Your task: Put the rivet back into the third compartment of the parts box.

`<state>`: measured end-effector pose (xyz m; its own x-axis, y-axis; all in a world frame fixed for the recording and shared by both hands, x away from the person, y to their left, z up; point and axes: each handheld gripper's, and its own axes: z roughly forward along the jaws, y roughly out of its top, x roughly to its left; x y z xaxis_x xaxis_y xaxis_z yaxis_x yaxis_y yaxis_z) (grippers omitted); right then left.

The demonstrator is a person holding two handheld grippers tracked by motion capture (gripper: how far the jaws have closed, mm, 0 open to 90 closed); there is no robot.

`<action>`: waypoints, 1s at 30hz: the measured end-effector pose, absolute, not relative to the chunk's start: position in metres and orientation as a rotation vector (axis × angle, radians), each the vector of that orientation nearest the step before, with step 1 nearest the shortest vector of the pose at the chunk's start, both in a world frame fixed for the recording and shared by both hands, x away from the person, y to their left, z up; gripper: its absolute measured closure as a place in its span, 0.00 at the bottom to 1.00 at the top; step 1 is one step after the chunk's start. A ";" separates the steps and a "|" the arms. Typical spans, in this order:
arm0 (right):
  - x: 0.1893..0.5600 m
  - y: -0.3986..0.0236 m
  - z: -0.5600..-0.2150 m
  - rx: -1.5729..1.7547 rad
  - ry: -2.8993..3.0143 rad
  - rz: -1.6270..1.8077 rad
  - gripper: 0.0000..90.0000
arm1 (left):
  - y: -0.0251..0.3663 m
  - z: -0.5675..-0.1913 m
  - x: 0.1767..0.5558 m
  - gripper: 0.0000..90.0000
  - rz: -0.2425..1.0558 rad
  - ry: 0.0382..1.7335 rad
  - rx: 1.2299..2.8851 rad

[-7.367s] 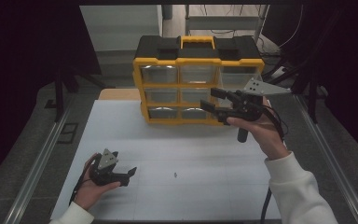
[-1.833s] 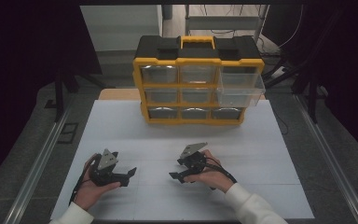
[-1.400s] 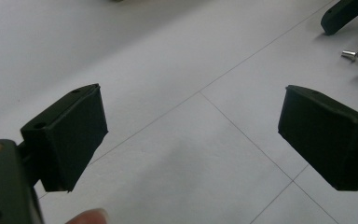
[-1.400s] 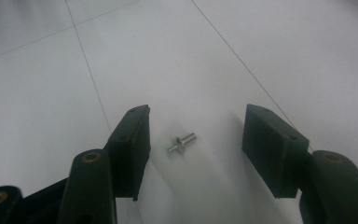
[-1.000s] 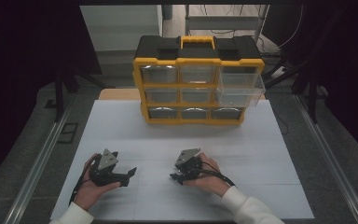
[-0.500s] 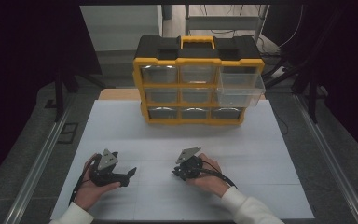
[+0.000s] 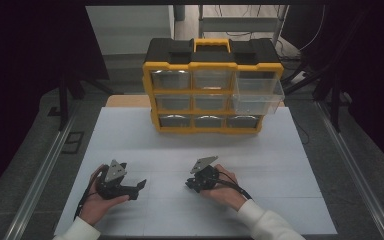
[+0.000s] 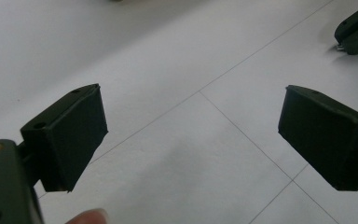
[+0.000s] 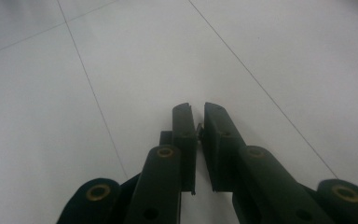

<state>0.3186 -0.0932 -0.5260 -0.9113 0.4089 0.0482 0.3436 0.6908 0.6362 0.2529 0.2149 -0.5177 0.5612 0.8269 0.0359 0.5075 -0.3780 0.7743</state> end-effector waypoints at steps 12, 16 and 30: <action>0.324 -0.099 -0.522 0.703 2.793 1.120 0.93 | 0.215 -0.518 0.253 0.09 0.551 1.068 2.055; 0.325 -0.101 -0.517 0.711 2.785 1.172 0.93 | 0.215 -0.518 0.253 0.09 0.550 1.068 2.055; 0.328 -0.112 -0.487 0.742 2.711 1.400 0.93 | 0.215 -0.518 0.253 0.09 0.551 1.068 2.055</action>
